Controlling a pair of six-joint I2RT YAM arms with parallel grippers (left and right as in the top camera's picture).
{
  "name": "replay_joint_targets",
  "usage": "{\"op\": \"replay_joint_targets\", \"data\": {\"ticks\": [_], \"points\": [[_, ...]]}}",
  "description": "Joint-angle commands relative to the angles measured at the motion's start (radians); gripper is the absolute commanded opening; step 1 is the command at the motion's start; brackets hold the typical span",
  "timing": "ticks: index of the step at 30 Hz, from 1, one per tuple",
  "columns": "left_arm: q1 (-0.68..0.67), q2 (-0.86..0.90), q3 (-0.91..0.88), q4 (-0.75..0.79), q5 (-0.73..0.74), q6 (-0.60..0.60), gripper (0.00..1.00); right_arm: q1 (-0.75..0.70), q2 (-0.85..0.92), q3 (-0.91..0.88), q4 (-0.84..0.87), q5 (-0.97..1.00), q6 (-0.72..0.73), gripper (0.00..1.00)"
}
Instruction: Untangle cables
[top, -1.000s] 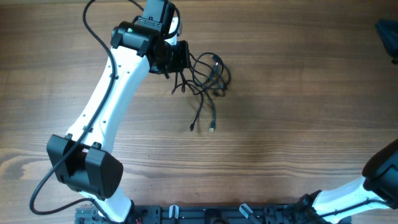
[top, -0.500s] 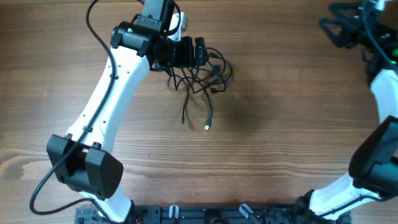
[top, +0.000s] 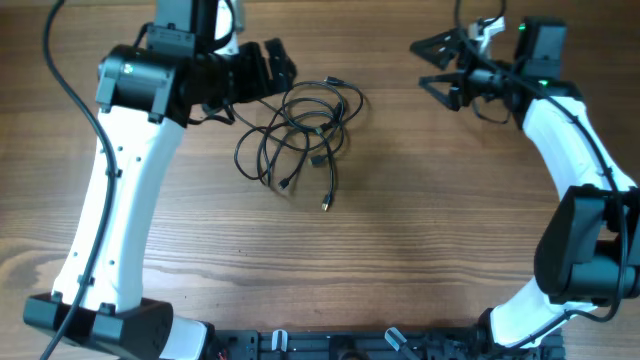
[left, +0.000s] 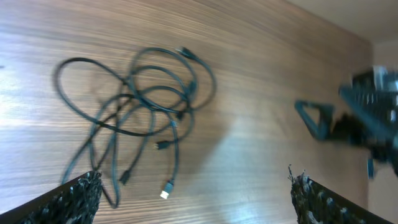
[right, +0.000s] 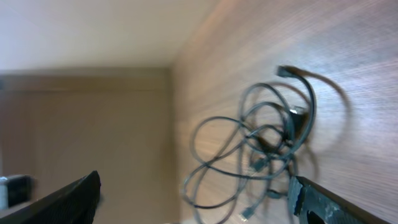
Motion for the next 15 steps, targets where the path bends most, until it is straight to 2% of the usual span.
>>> {"op": "replay_joint_targets", "data": {"ticks": [1,5,8,12,15], "points": [[0.055,0.058,0.002,-0.003,-0.052,-0.071,1.00,0.067,0.011,0.023,-0.080,0.136,-0.160,0.95],[0.093,0.139,0.002,-0.028,-0.052,-0.073,1.00,0.149,0.011,0.112,-0.286,0.296,-0.280,0.93],[0.095,0.199,0.001,-0.056,-0.053,-0.072,0.92,0.175,0.011,0.193,-0.433,0.405,-0.342,0.93],[0.097,0.254,-0.005,-0.078,-0.056,-0.072,0.61,0.173,0.011,0.218,-0.499,0.444,-0.391,0.94],[0.092,0.280,-0.008,-0.099,-0.056,-0.072,0.51,0.174,0.011,0.218,-0.536,0.498,-0.426,0.94]]}}
